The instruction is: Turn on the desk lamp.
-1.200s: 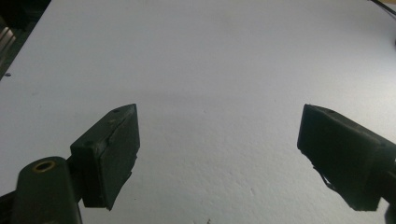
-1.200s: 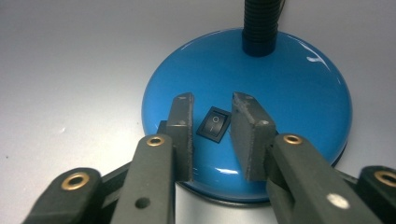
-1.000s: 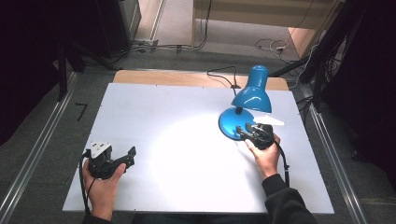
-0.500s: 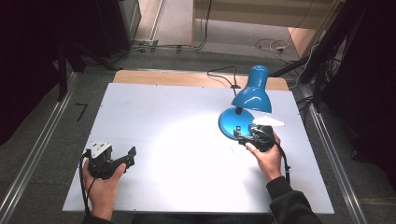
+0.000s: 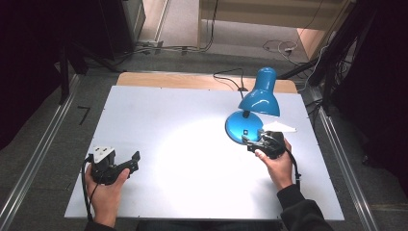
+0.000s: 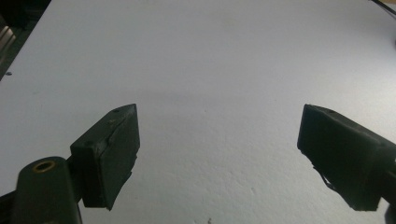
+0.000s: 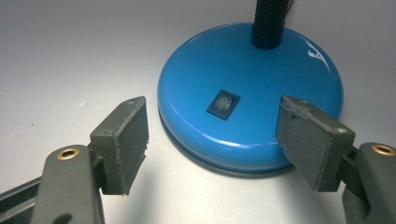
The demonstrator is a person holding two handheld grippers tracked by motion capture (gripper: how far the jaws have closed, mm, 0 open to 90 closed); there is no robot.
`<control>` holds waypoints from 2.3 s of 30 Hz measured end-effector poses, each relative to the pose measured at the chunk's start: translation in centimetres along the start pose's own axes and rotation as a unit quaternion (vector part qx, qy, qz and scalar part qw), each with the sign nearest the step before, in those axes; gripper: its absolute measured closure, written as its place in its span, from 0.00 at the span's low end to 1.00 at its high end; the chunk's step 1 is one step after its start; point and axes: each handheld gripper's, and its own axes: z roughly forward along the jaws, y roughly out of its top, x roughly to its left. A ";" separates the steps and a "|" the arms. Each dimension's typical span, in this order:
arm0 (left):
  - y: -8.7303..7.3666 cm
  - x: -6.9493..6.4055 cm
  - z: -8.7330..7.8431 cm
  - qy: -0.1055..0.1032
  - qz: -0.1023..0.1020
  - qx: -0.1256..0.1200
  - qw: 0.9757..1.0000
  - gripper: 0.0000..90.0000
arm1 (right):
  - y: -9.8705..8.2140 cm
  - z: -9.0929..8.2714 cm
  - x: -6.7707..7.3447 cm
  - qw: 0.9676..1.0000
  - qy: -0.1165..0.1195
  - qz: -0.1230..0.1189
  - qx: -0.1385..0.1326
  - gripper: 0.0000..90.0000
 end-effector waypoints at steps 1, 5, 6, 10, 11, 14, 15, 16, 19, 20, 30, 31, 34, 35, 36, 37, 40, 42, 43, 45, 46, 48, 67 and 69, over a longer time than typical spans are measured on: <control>0.0 0.0 0.0 0.000 0.000 0.000 1.000 0.15 | 0.0 -0.1 0.0 1.000 0.000 -0.001 0.000 0.27; 0.0 0.0 0.0 0.000 0.000 0.001 1.000 0.15 | 0.0 -0.4 0.0 1.000 0.002 -0.001 -0.004 0.27; 0.0 0.0 0.0 0.000 0.000 0.000 1.000 0.15 | 0.0 -0.4 0.0 1.000 0.002 -0.002 -0.005 0.27; 0.0 0.0 0.0 0.000 -0.001 0.000 1.000 0.15 | -0.2 -0.6 0.0 1.000 0.003 -0.002 -0.003 0.26; 0.0 0.0 0.0 0.000 -0.001 0.000 1.000 0.15 | -0.2 -0.6 0.0 1.000 0.003 -0.002 -0.002 0.26; 0.0 0.0 0.0 0.000 -0.002 0.000 1.000 0.15 | -0.3 -0.6 -0.1 1.000 -0.003 -0.004 0.002 0.26; 0.0 0.0 0.0 0.000 -0.002 0.000 1.000 0.15 | -0.4 -0.7 -0.2 1.000 -0.003 -0.005 0.003 0.26; 0.0 0.1 0.0 0.000 -0.002 0.000 1.000 0.15 | -0.4 -0.7 -0.3 1.000 -0.004 -0.004 0.002 0.26; 0.0 0.0 0.0 0.000 -0.002 0.000 1.000 0.15 | -0.6 -0.8 -0.5 1.000 -0.006 -0.001 0.002 0.26; 0.0 0.0 0.0 0.000 -0.002 0.000 1.000 0.15 | -0.6 -0.9 -0.5 1.000 -0.006 -0.001 0.001 0.26; 0.0 0.1 0.0 0.000 -0.002 -0.001 1.000 0.15 | -1.2 -1.4 -1.3 1.000 -0.011 -0.001 0.005 0.26; 0.0 0.1 -0.1 0.000 -0.002 -0.001 1.000 0.15 | -1.2 -1.5 -1.3 1.000 -0.011 0.000 0.003 0.26; 0.0 0.1 0.0 0.000 -0.002 0.000 1.000 0.15 | -1.3 -1.8 -1.5 1.000 -0.011 0.001 0.003 0.26; 0.0 0.1 -0.1 -0.001 -0.002 0.000 1.000 0.15 | -1.4 -1.9 -1.5 1.000 -0.011 0.001 0.003 0.26; 0.0 0.1 -0.1 0.000 -0.002 0.000 1.000 0.15 | -1.4 -2.0 -1.6 1.000 -0.011 0.000 0.001 0.26; 0.0 0.1 -0.1 0.000 -0.002 0.000 1.000 0.15 | -1.4 -2.1 -1.6 1.000 -0.013 0.001 0.001 0.26; 0.0 0.1 -0.1 -0.001 -0.002 0.000 1.000 0.15 | -1.6 -2.3 -1.7 1.000 -0.013 0.001 0.001 0.26; 0.0 0.1 -0.1 -0.001 -0.003 0.000 1.000 0.15 | -1.7 -2.4 -1.8 1.000 -0.014 -0.001 0.002 0.26; 0.0 0.1 -0.1 -0.001 -0.002 0.000 1.000 0.15 | -1.8 -2.4 -1.9 1.000 -0.017 -0.003 0.002 0.26; 0.0 0.2 -0.1 -0.001 -0.003 0.001 1.000 0.15 | -2.0 -2.5 -2.1 1.000 -0.018 -0.002 0.005 0.26; 0.0 0.2 -0.1 -0.001 -0.002 0.001 1.000 0.15 | -2.1 -2.5 -2.2 1.000 -0.020 -0.002 0.006 0.26; 0.0 0.3 -0.1 -0.002 -0.003 0.001 1.000 0.15 | -2.3 -2.7 -2.4 1.000 -0.021 -0.001 0.007 0.26; 0.0 0.2 0.0 -0.007 -0.005 0.006 1.000 0.15 | -3.8 -4.8 -3.6 1.000 -0.026 0.003 0.015 0.25; 0.0 0.2 0.0 -0.007 -0.004 0.006 1.000 0.15 | -3.9 -5.0 -3.7 1.000 -0.026 0.002 0.015 0.25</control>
